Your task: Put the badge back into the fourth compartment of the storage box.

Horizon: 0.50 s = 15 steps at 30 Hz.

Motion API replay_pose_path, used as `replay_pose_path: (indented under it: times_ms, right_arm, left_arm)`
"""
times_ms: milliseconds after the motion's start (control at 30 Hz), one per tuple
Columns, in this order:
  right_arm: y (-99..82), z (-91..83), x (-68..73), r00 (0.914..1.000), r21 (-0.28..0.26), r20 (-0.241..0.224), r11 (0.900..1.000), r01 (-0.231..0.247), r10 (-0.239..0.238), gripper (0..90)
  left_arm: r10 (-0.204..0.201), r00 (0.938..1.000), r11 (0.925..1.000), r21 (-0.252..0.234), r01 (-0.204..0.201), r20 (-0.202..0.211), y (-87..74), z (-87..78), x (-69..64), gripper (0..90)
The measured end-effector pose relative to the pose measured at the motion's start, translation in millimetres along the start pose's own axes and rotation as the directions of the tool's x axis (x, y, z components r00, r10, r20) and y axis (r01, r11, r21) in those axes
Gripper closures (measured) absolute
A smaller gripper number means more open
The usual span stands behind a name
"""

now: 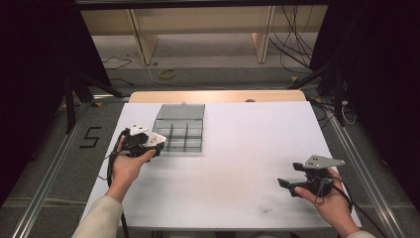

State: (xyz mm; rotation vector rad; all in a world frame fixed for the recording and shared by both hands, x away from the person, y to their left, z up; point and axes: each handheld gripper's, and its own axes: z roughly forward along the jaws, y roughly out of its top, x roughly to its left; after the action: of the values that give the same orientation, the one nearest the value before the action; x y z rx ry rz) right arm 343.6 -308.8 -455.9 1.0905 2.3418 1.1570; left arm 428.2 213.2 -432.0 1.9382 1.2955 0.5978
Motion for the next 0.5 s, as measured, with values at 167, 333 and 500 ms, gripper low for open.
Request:
replay_pose_path:
  times_ms: [167, 333, 500]
  right_arm:
    - [0.0, -0.1, 0.1, 1.0000, -0.001, 0.000, 1.0000, 0.000, 0.000, 16.5]
    - [0.0, 0.4, 0.1, 1.0000, 0.000, -0.001, 1.0000, 0.000, 0.000, 16.5]
    - [0.1, 0.5, 0.2, 1.0000, -0.001, -0.002, 1.0000, 0.001, -0.001, 16.5]
  left_arm:
    - [-0.005, 0.9999, 1.0000, 0.008, 0.006, -0.009, 3.7, 6.8, 0.7, 32.8]
    - [0.011, 0.9998, 0.9999, 0.005, -0.011, -0.019, 13.0, 11.9, -0.2, 32.8]
    - [0.016, 0.9997, 0.9999, 0.006, -0.016, -0.021, 17.6, 17.2, -0.1, 32.8]
